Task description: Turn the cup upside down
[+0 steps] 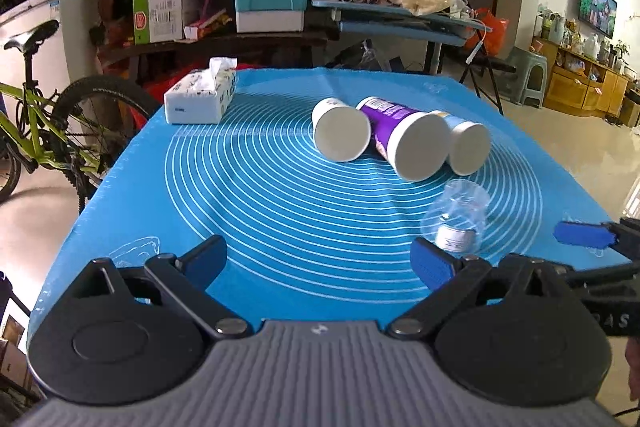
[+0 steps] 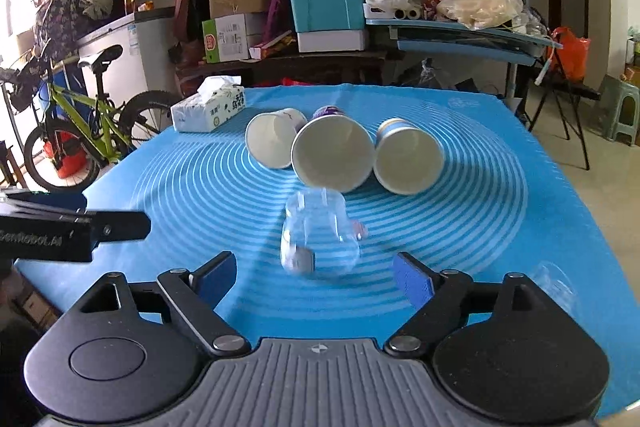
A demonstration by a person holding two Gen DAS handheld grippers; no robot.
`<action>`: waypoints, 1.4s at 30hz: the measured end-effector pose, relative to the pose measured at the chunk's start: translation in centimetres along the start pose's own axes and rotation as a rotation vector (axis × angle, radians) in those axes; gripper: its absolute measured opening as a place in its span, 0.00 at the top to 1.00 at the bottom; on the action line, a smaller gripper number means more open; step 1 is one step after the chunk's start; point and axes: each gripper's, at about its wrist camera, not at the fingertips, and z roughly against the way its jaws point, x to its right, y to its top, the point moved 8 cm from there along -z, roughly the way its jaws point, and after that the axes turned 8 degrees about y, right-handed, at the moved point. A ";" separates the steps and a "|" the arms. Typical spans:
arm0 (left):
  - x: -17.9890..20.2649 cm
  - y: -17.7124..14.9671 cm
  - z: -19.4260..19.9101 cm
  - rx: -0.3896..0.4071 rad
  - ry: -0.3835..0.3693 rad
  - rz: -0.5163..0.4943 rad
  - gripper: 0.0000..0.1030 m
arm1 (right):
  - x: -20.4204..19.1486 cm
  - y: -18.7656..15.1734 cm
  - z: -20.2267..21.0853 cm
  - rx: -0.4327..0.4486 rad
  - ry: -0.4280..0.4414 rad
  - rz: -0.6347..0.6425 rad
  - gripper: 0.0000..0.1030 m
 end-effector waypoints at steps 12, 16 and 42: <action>1.4 -1.2 1.8 -0.001 -0.010 -0.024 0.06 | 0.1 -1.2 4.1 -0.009 -0.058 0.013 0.16; 1.4 -1.5 2.0 -0.008 -0.009 -0.032 0.06 | 0.2 -1.2 4.4 -0.013 -0.051 0.002 0.17; 1.2 -2.3 2.3 -0.013 -0.011 -0.040 0.06 | -0.3 -1.5 4.4 -0.039 -0.040 0.016 0.18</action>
